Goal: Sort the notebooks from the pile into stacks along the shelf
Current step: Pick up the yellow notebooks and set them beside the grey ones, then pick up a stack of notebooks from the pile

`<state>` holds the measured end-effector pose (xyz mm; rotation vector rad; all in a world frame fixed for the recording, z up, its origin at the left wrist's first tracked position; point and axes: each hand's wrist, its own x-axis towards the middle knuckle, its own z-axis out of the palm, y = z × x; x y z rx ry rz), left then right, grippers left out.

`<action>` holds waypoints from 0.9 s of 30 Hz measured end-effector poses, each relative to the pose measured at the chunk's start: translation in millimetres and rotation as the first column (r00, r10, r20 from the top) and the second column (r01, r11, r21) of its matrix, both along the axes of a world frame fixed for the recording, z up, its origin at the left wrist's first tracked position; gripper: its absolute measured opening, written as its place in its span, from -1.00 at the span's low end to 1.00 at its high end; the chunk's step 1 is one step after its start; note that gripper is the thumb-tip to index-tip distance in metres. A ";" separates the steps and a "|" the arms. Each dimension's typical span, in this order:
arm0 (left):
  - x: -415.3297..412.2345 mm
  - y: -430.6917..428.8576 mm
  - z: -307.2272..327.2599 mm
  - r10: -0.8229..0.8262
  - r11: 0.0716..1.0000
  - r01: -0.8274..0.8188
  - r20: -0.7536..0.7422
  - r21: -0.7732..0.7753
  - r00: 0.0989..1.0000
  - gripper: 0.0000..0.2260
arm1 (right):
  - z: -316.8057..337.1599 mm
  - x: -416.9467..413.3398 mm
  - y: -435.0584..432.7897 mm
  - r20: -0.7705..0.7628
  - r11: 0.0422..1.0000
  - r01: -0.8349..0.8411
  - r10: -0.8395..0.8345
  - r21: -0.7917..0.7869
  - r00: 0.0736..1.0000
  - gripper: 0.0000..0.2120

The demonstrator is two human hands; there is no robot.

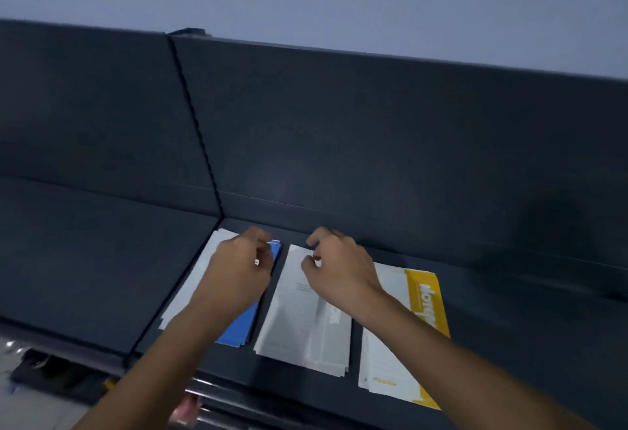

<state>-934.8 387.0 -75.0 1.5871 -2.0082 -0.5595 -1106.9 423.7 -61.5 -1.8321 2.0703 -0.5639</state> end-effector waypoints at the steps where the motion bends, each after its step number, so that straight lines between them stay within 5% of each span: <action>1: 17.6 -2.9 3.5 0.018 1.000 -0.018 0.004 -0.004 1.000 -0.84 | 3.7 14.9 -5.3 0.004 0.999 -0.032 0.032 -0.005 0.999 -0.75; 27: 500.4 -77.1 29.3 0.320 0.947 -0.318 0.047 -0.036 0.946 -0.81 | 35.0 495.7 -154.6 0.061 0.861 -0.509 0.509 -0.026 0.858 -0.79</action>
